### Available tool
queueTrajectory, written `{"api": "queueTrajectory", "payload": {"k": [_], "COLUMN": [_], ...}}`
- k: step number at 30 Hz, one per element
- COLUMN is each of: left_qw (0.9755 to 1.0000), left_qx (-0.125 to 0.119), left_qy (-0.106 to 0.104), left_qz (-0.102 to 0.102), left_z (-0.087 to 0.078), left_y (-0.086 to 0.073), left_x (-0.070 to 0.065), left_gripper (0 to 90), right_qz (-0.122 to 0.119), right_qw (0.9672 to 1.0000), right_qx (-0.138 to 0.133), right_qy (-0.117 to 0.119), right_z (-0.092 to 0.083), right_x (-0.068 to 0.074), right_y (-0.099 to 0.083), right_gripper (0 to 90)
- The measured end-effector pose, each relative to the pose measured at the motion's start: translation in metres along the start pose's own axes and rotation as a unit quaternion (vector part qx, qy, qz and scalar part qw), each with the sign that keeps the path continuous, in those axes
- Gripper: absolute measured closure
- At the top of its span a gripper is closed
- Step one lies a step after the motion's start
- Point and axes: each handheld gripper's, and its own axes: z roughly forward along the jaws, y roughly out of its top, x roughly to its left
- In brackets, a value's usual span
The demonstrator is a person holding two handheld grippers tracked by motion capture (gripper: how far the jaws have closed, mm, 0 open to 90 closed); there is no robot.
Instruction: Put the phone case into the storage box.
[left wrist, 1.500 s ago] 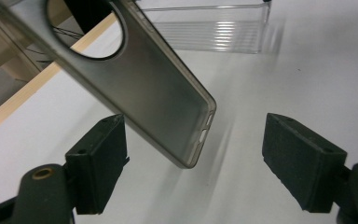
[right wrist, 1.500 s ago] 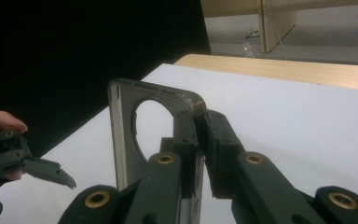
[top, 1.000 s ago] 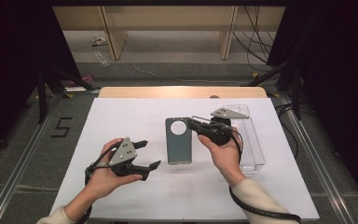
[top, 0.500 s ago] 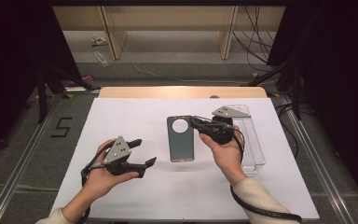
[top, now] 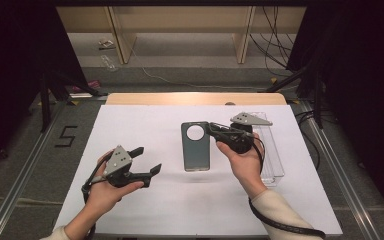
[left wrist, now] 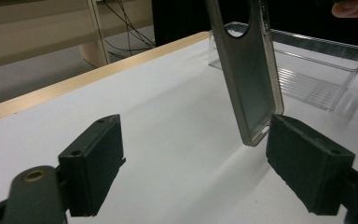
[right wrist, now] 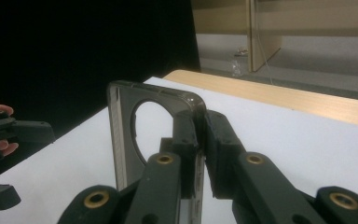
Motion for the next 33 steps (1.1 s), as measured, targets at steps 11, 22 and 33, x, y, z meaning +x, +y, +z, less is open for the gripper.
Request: {"api": "queueTrajectory", "payload": {"k": [11, 22, 33], "left_qw": [0.9999, 0.9998, 0.9997], "left_qx": [0.000, 0.008, 0.009], "left_qy": [0.009, 0.014, 0.019], "left_qz": [-0.009, -0.010, -0.011], "left_z": [-0.002, -0.002, -0.002], "left_y": [-0.004, -0.005, -0.005], "left_x": [0.002, 0.003, 0.004], "left_gripper": [15.7, 11.6, 10.0], "right_qz": [-0.003, -0.004, -0.007], "right_qw": [1.0000, 0.9999, 0.9997], "right_qx": [-0.007, -0.011, -0.015], "right_qy": [-0.006, -0.011, -0.015], "right_z": [-0.005, -0.009, -0.013], "right_x": [-0.003, -0.005, -0.009], "right_y": [0.004, 0.007, 0.009], "right_gripper": [83.8, 83.7, 83.7]}}
